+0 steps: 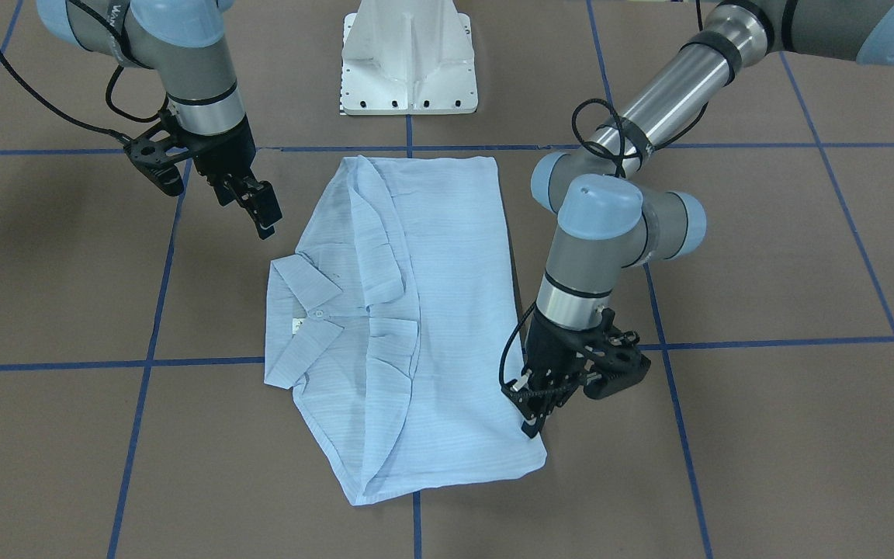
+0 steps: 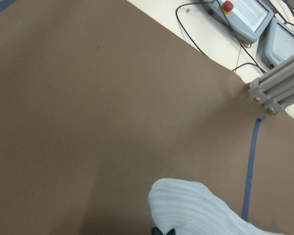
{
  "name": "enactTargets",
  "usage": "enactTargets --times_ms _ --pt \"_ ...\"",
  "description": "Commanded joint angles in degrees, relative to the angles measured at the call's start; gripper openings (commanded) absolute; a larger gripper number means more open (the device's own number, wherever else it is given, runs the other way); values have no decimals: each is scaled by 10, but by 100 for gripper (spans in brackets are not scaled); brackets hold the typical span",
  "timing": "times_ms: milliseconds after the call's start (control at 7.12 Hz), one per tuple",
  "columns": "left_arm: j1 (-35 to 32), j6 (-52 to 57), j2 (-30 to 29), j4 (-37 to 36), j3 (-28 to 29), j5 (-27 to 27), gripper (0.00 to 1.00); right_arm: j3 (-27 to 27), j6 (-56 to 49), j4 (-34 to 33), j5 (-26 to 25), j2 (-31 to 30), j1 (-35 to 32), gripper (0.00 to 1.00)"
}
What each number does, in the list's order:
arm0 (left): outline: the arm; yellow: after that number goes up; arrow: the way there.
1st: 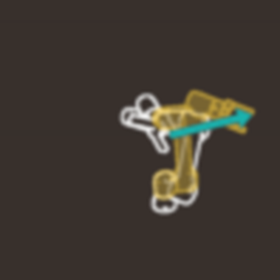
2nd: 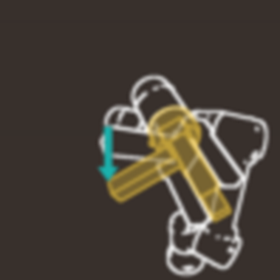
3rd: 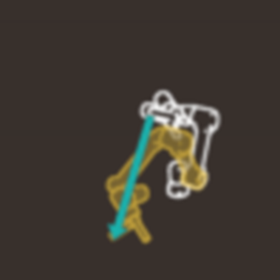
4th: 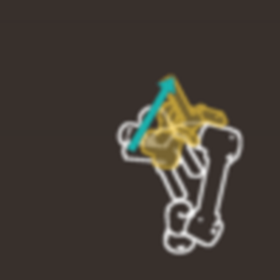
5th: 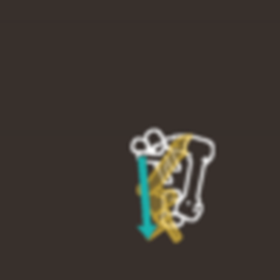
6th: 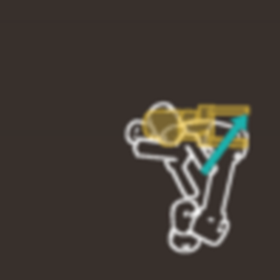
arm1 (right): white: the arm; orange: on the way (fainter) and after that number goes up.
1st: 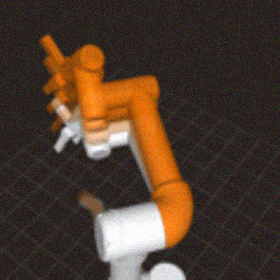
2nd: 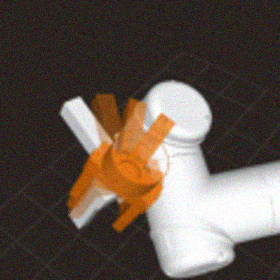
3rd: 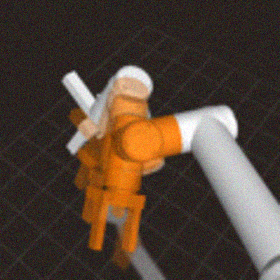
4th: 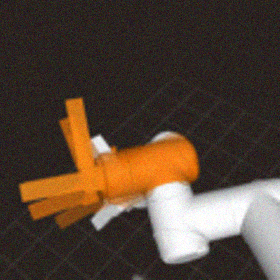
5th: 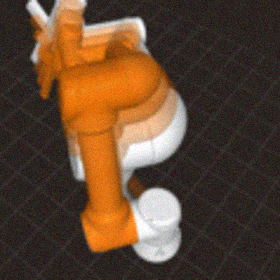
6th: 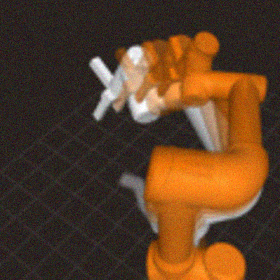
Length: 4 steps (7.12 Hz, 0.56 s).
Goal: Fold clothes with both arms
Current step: 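Grasp the corner with the left gripper and pull it away from the robot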
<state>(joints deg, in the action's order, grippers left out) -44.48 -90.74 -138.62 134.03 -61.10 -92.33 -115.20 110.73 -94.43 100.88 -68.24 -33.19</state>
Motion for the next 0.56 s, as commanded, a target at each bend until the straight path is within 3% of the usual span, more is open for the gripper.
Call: enactTargets --times_ms 0,141,422 --pt "-10 24 -36 48 70 -2 60 2 -2 1 -2 9 16 100" --pt "-15 27 -25 48 37 -6 60 9 -3 0 -3 26 26 100" --pt "-44 47 63 47 -83 -111 60 57 -69 -1 1 83 35 100"
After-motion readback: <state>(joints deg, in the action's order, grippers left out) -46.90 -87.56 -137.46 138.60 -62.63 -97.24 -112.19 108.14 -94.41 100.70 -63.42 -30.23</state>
